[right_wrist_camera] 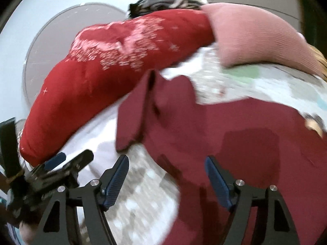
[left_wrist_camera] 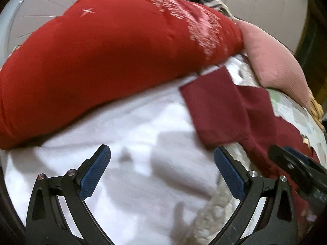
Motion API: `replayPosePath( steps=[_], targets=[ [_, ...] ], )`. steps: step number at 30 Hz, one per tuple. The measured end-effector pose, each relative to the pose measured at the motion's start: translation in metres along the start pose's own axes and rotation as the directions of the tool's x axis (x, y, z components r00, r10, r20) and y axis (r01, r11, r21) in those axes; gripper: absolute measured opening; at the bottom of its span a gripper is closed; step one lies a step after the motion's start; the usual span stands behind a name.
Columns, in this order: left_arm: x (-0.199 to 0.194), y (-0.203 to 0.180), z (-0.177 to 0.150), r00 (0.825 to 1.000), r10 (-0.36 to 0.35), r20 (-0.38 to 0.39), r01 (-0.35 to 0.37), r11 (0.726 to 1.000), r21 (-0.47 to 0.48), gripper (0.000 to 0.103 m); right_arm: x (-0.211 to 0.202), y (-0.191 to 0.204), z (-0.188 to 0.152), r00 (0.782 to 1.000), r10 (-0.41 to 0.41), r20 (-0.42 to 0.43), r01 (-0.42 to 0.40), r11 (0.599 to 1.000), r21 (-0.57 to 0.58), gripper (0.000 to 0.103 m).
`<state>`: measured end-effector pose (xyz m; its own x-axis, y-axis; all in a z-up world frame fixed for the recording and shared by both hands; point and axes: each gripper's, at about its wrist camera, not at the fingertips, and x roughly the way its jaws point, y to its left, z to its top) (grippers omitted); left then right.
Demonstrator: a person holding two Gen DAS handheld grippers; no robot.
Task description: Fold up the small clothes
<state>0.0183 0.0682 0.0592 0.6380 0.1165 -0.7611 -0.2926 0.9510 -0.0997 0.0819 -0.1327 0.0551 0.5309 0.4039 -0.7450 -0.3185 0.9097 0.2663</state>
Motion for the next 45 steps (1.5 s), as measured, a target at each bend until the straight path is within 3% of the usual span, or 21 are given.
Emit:
replayPosePath(
  steps=[6,7,8,9,10,12,16,20,22,25,27,30,33,36,37,38,41,42,43,45],
  targets=[
    [0.009,0.018,0.006,1.0,0.014,-0.019,-0.015,0.998,-0.06,0.102,0.055,0.009,0.031,0.998,0.064,-0.002,-0.064,0.995,0.076,0.075],
    [0.01,0.019,0.006,1.0,0.015,-0.019,-0.017,0.998,-0.066,0.102,0.066,0.011,0.036,0.995,0.099,-0.015,-0.097,0.991,0.089,0.07],
    [0.01,0.02,0.007,1.0,0.017,-0.017,-0.018,0.998,-0.068,0.102,0.075,0.015,0.04,0.992,0.125,-0.024,-0.123,0.989,0.082,0.06],
    [0.01,0.02,0.007,1.0,0.02,-0.014,-0.021,0.997,-0.068,0.102,0.077,0.018,0.044,0.991,0.13,-0.031,-0.128,0.989,0.068,0.029],
    [0.011,0.021,0.008,1.0,0.023,-0.013,-0.024,0.997,-0.069,0.102,0.08,0.026,0.047,0.994,0.099,-0.048,-0.098,0.995,0.022,0.011],
    [0.01,0.021,0.007,1.0,0.017,-0.014,-0.018,0.997,-0.075,0.102,0.064,0.031,0.05,0.995,0.093,-0.028,-0.093,0.995,-0.019,0.005],
    [0.007,0.019,0.007,1.0,0.01,-0.004,-0.011,0.997,-0.08,0.102,-0.012,0.018,0.06,0.989,0.127,0.073,-0.122,0.99,-0.077,0.004],
    [0.003,0.008,0.004,1.0,0.0,0.008,0.0,0.998,-0.056,0.102,-0.093,-0.01,0.061,0.986,0.071,0.153,-0.051,0.99,-0.131,0.004],
    [-0.001,-0.005,0.0,1.0,-0.015,0.018,0.016,1.0,-0.024,0.102,-0.137,-0.036,0.054,0.985,-0.009,0.174,0.038,0.986,-0.16,0.004],
    [-0.008,-0.027,-0.007,0.998,-0.056,0.042,0.054,0.998,0.038,0.102,-0.166,-0.075,0.04,0.97,-0.192,0.149,0.216,0.962,-0.167,0.004],
    [-0.012,-0.043,-0.011,0.995,-0.079,0.056,0.074,0.994,0.086,0.102,-0.175,-0.112,0.027,0.947,-0.306,0.094,0.316,0.941,-0.123,0.004],
    [-0.011,-0.061,-0.016,0.995,-0.087,0.052,0.079,0.987,0.138,0.102,-0.171,-0.158,0.005,0.896,-0.444,0.005,0.442,0.892,-0.091,0.004],
    [-0.009,-0.072,-0.022,0.995,-0.097,0.039,0.089,0.982,0.169,0.102,-0.138,-0.209,-0.021,0.822,-0.557,-0.121,0.552,0.831,-0.074,0.004],
    [-0.009,-0.079,-0.024,0.994,-0.102,0.041,0.092,0.977,0.193,0.102,-0.108,-0.237,-0.034,0.813,-0.548,-0.195,0.555,0.831,-0.023,0.004],
    [-0.01,-0.079,-0.024,0.993,-0.108,0.042,0.097,0.975,0.198,0.102,-0.098,-0.241,-0.037,0.789,-0.566,-0.237,0.575,0.817,-0.037,0.004],
    [-0.011,-0.08,-0.025,0.992,-0.119,0.042,0.108,0.974,0.2,0.102,-0.096,-0.239,-0.035,0.782,-0.575,-0.24,0.582,0.812,-0.047,0.005],
    [-0.013,-0.083,-0.025,0.987,-0.16,0.033,0.151,0.97,0.193,0.102,-0.114,-0.222,-0.024,0.802,-0.578,-0.149,0.583,0.812,-0.014,0.021],
    [-0.013,-0.085,-0.026,0.983,-0.18,0.028,0.171,0.965,0.197,0.102,-0.121,-0.214,-0.02,0.812,-0.572,-0.115,0.576,0.817,0.006,0.034],
    [-0.014,-0.088,-0.027,0.982,-0.189,0.023,0.18,0.962,0.206,0.102,-0.126,-0.202,-0.016,0.833,-0.548,-0.074,0.551,0.834,0.026,0.045],
    [-0.014,-0.094,-0.032,0.982,-0.188,0.013,0.18,0.955,0.236,0.102,-0.13,-0.178,-0.007,0.894,-0.448,-0.002,0.448,0.893,0.035,0.047]
  ],
)
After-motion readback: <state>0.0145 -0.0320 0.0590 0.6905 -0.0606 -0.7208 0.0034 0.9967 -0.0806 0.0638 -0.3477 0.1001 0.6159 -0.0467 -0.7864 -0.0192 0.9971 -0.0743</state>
